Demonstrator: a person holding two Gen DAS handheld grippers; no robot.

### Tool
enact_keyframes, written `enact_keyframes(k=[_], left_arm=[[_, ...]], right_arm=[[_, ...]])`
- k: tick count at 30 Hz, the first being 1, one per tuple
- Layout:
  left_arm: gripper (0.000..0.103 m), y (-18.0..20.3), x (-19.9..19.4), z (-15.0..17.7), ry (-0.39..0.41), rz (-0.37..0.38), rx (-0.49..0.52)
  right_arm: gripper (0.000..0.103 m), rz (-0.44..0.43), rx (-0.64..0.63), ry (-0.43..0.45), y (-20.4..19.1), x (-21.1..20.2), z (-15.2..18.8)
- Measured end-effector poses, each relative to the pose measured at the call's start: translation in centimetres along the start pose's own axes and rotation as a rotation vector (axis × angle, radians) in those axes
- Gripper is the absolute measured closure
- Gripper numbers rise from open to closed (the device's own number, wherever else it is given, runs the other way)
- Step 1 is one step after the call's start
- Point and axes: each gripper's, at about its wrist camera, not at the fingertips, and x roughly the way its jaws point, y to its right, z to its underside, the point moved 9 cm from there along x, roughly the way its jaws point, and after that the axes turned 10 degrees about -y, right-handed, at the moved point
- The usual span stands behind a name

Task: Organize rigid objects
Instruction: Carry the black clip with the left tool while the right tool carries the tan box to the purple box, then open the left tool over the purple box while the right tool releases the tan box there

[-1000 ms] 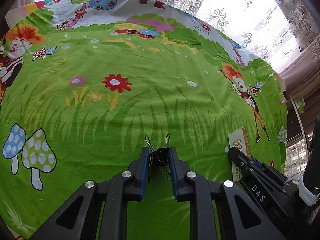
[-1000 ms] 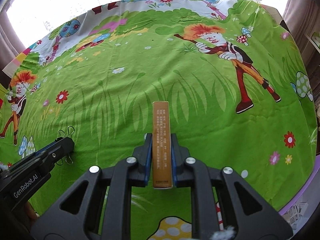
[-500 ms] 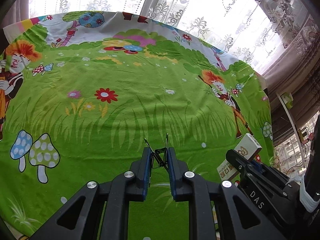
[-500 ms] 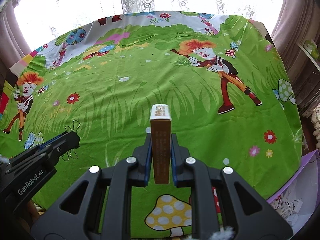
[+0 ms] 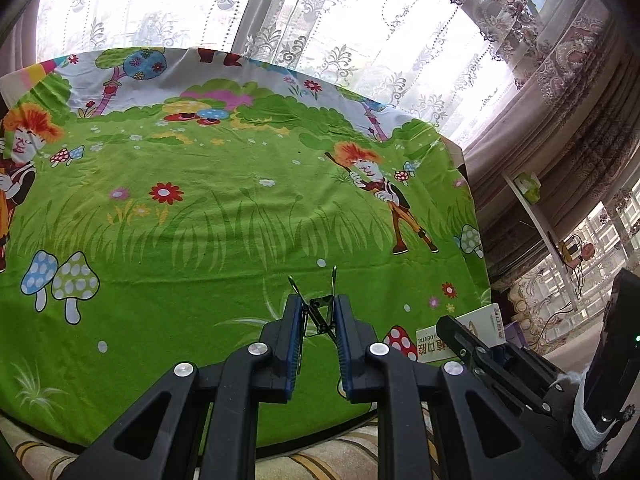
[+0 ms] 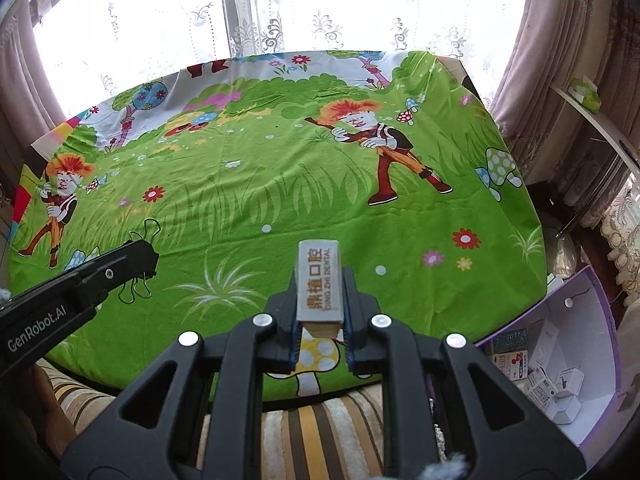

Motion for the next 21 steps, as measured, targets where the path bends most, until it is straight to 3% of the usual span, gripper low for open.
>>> enact_keyframes(k=[10, 21], left_arm=[[0.086, 7.1, -1.6, 3.9, -0.027, 0.073, 0.135], [0.086, 14.6, -1.1, 8.7, -0.103, 0.14, 0.284]], right_arm=[[0.084, 0.058, 0.018, 0.048, 4.3, -4.9, 3.3], [0.084, 0.124, 0.105, 0.036, 11.6, -7.6, 8.6]])
